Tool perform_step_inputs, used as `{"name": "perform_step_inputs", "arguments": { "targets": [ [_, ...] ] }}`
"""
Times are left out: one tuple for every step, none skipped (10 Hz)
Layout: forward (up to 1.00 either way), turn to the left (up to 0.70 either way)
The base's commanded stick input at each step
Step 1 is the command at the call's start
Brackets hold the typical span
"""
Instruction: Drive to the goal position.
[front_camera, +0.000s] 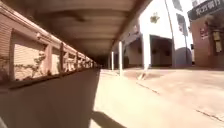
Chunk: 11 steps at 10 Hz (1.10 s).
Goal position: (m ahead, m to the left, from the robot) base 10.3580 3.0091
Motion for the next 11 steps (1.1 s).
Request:
{"name": "perform_step_inputs", "arguments": {
  "targets": [
    [0.85,0.34],
    [0.85,0.34],
    [0.85,0.29],
    [0.85,0.15],
    [0.85,0.01],
    [0.85,0.0],
    [0.85,0.0],
    [0.85,0.0],
    [0.85,0.0],
    [0.85,0.0],
    [0.85,0.0]
  ]
}}
